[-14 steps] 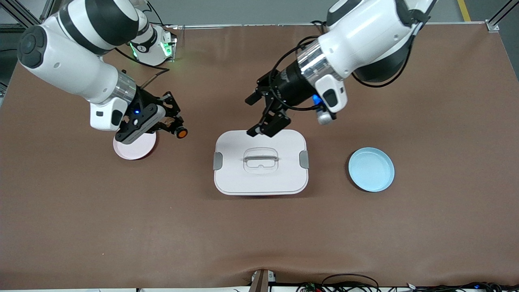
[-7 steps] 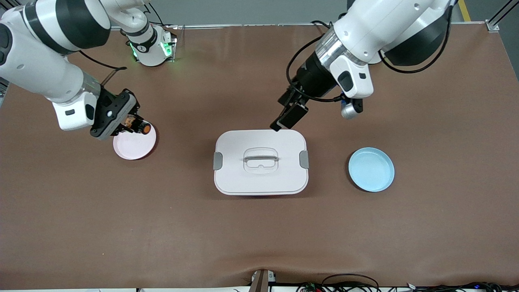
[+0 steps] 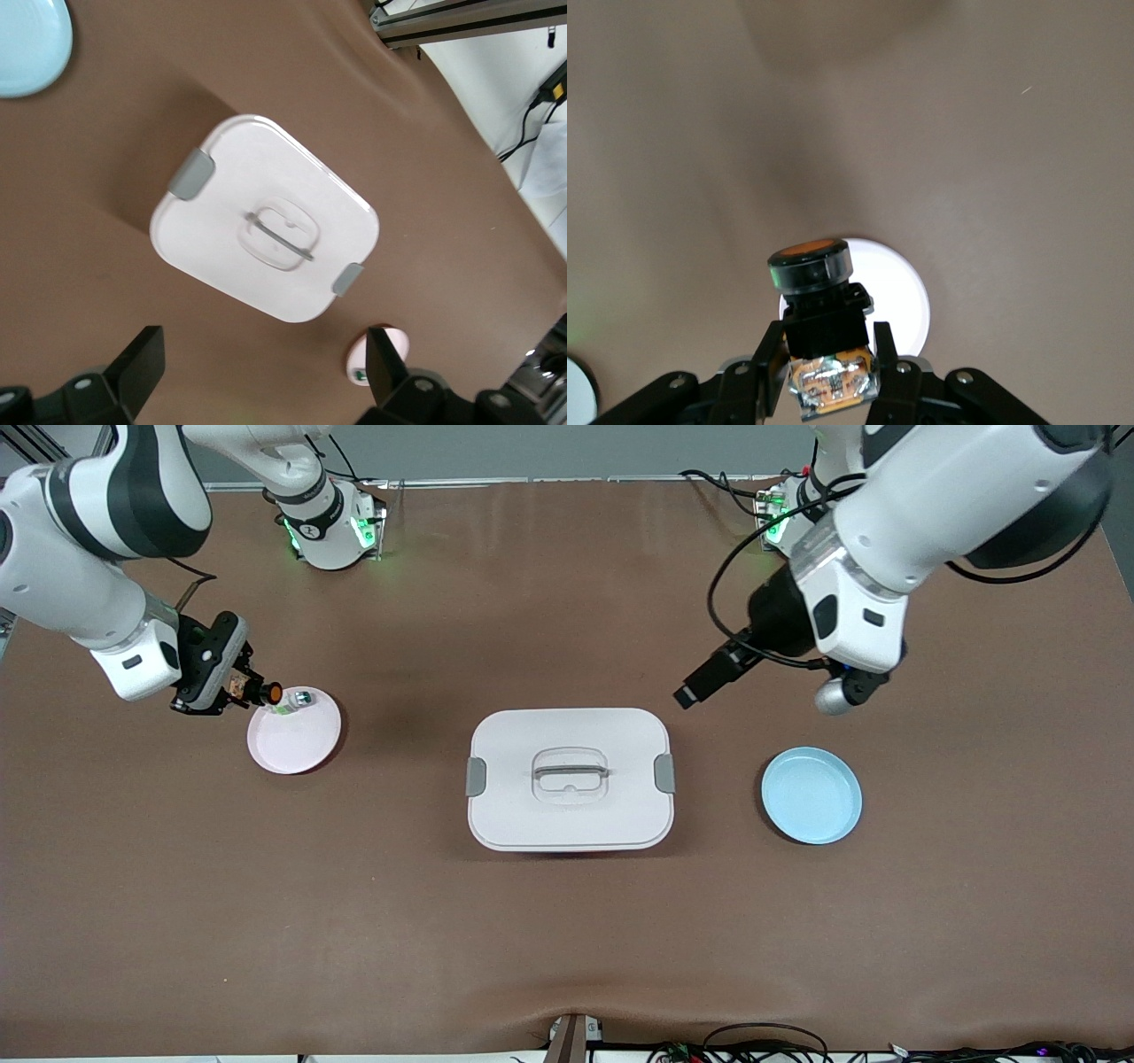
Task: Transfer orange switch to right arm and place
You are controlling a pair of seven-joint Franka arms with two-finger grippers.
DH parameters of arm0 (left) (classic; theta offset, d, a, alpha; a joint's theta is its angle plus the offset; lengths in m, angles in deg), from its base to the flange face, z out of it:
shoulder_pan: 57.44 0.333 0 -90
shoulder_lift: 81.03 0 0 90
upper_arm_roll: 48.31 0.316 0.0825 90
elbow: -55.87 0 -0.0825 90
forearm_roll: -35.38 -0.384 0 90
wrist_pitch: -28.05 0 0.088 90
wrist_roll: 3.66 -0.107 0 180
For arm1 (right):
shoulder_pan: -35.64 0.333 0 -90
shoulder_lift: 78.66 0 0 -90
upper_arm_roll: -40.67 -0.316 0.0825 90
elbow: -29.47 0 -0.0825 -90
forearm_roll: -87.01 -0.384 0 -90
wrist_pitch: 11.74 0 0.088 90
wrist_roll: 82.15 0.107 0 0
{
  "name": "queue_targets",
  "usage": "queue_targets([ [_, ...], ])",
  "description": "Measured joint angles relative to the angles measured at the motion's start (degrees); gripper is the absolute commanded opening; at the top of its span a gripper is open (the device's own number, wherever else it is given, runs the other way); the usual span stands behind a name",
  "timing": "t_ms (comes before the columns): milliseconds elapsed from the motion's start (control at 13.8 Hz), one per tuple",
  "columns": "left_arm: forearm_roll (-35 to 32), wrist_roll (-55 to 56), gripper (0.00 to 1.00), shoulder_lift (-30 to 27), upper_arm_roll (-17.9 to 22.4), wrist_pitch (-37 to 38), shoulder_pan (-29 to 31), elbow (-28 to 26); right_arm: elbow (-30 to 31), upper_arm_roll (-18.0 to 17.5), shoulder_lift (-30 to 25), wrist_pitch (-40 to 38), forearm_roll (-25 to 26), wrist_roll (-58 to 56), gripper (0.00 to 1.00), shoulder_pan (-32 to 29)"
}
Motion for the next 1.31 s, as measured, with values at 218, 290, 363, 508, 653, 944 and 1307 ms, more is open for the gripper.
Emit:
queue_targets([
  [218, -0.1, -14.9, 1.0, -0.6, 0.2, 5.5, 6.0, 0.0, 8.4, -0.1, -1.1, 7.7, 0.1, -2.6, 0.0, -1.3],
  [290, -0.1, -19.9, 1.0, -0.7, 0.2, 7.1, 8.3, 0.0, 10.7, -0.1, -1.4, 10.4, 0.1, -2.6, 0.0, -1.3],
  [363, -0.1, -24.5, 1.0, -0.7, 0.3, 8.5, 10.3, 0.0, 13.2, -0.2, -1.8, 13.5, 0.1, -2.6, 0.0, -1.3],
  [508, -1.1, -32.9, 1.0, -0.7, 0.4, 10.9, 13.5, 0.0, 17.9, -0.4, -2.1, 20.7, 1.8, -2.7, 0.0, -1.3],
  [653, -5.2, -39.3, 1.0, -0.7, 0.5, 12.9, 15.3, 0.0, 21.2, -0.4, -2.1, 26.0, 4.1, -2.7, 0.0, -1.3],
  [944, -13.1, -48.0, 1.0, -0.7, 0.5, 14.3, 17.6, -0.3, 22.8, -0.4, -1.7, 30.7, 7.0, -2.7, 0.0, -2.4],
  [1307, -14.6, -54.1, 1.0, -0.2, 0.6, 14.3, 23.2, -2.3, 24.7, -0.4, 4.5, 41.7, 7.7, -2.7, 0.0, -3.4],
])
